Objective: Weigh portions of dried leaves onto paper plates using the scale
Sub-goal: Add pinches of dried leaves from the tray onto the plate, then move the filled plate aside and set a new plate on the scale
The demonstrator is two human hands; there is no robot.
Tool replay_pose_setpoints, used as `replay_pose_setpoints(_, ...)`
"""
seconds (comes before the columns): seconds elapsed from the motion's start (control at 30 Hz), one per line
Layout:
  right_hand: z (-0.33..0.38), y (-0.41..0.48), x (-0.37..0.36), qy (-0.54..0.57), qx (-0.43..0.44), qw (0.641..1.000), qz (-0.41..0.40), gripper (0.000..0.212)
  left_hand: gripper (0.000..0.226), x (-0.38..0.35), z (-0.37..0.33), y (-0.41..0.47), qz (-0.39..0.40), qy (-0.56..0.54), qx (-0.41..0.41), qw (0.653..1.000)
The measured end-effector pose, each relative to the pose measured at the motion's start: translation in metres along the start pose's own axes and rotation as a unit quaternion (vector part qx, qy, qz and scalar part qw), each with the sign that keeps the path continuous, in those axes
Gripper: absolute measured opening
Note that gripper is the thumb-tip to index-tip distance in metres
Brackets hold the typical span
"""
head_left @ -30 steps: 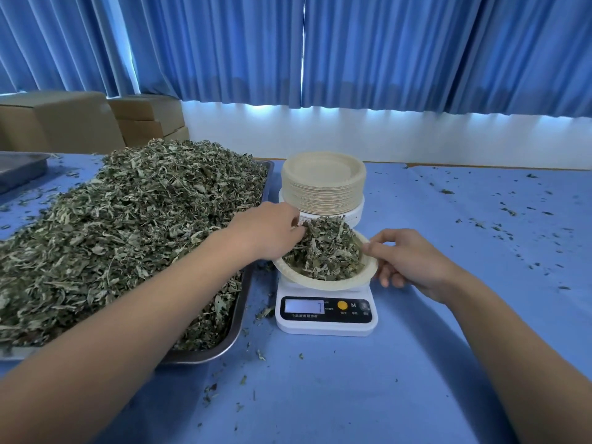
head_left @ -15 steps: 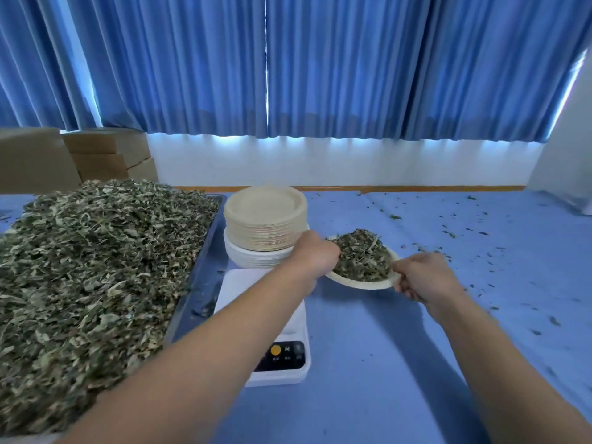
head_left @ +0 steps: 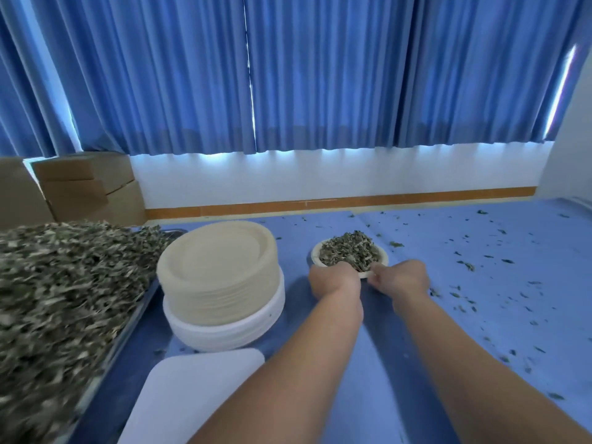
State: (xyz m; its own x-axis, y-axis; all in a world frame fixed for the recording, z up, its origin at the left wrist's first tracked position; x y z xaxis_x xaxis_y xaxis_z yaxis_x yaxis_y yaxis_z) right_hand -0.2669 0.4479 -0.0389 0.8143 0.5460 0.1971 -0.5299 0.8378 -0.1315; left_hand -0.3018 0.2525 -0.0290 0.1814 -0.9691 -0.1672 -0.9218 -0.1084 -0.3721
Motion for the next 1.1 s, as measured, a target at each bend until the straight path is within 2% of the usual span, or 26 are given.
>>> replay_pose_setpoints(0.17,0.019,0.044,-0.029,-0.037,0.030,0.998,-0.036,0.022,0.043,-0.038,-0.006,0.045,0.026,0.017,0.017,0.999)
replay_pose_setpoints(0.2,0.022,0.050,-0.035,-0.042,0.045,0.997,-0.040,0.011,0.042,-0.043,-0.007,0.052,0.033,0.018,0.021,0.999)
replay_pose_setpoints(0.23,0.024,0.054,-0.039,-0.052,0.060,0.996,-0.047,0.011,0.040,-0.047,-0.006,0.058,0.041,0.020,0.024,0.999)
replay_pose_setpoints(0.27,0.024,0.055,-0.042,-0.061,0.072,0.994,-0.052,0.027,0.038,-0.051,-0.007,0.063,0.051,0.022,0.024,0.998)
replay_pose_setpoints(0.3,0.027,0.052,-0.044,-0.070,0.097,0.991,-0.054,0.031,0.037,-0.053,-0.008,0.067,0.052,0.022,0.021,0.998)
replay_pose_setpoints(0.4,0.044,0.025,-0.049,-0.067,0.192,0.979,-0.026,0.015,0.037,-0.055,-0.006,0.062,0.057,0.014,0.033,0.998)
replay_pose_setpoints(0.5,0.059,-0.011,-0.051,-0.002,0.223,0.974,0.031,0.028,0.024,-0.058,-0.012,0.037,0.104,0.007,0.046,0.993)
replay_pose_setpoints(0.57,0.079,-0.038,-0.040,0.019,0.263,0.964,0.026,0.029,0.017,-0.053,-0.023,0.020,0.127,-0.006,0.052,0.990)
replay_pose_setpoints(0.63,0.103,-0.068,-0.030,0.022,0.308,0.951,0.016,0.026,0.021,-0.041,-0.043,0.003,0.149,-0.014,0.039,0.988)
replay_pose_setpoints(0.73,0.139,-0.119,-0.023,0.049,0.369,0.928,0.028,0.022,0.030,-0.010,-0.090,-0.021,0.160,0.007,-0.036,0.986)
replay_pose_setpoints(0.87,0.181,-0.190,-0.040,0.045,0.452,0.882,0.123,0.019,0.045,0.061,-0.151,-0.054,0.175,0.082,-0.187,0.963)
replay_pose_setpoints(1.0,0.178,-0.241,-0.075,-0.085,0.510,0.829,0.213,0.010,0.029,0.134,-0.169,-0.064,0.196,0.256,-0.317,0.892)
replay_pose_setpoints(1.1,0.161,-0.265,-0.101,-0.201,0.547,0.763,0.281,0.004,0.030,0.175,-0.176,-0.057,0.169,0.361,-0.398,0.826)
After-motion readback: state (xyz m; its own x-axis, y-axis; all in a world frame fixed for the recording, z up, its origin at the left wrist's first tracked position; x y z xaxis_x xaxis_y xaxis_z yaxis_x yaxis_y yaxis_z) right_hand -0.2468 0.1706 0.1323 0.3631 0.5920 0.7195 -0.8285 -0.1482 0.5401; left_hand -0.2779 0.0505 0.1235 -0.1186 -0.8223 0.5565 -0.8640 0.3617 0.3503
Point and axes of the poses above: each hand's wrist, its own y-axis towards the middle knuckle, its own x-axis out of the back of the hand, z = x × y, the point moved 10 cm from there along y, towards the middle knuckle, and after that the axes turned 2 degrees about -z, right-handed, at the moved point
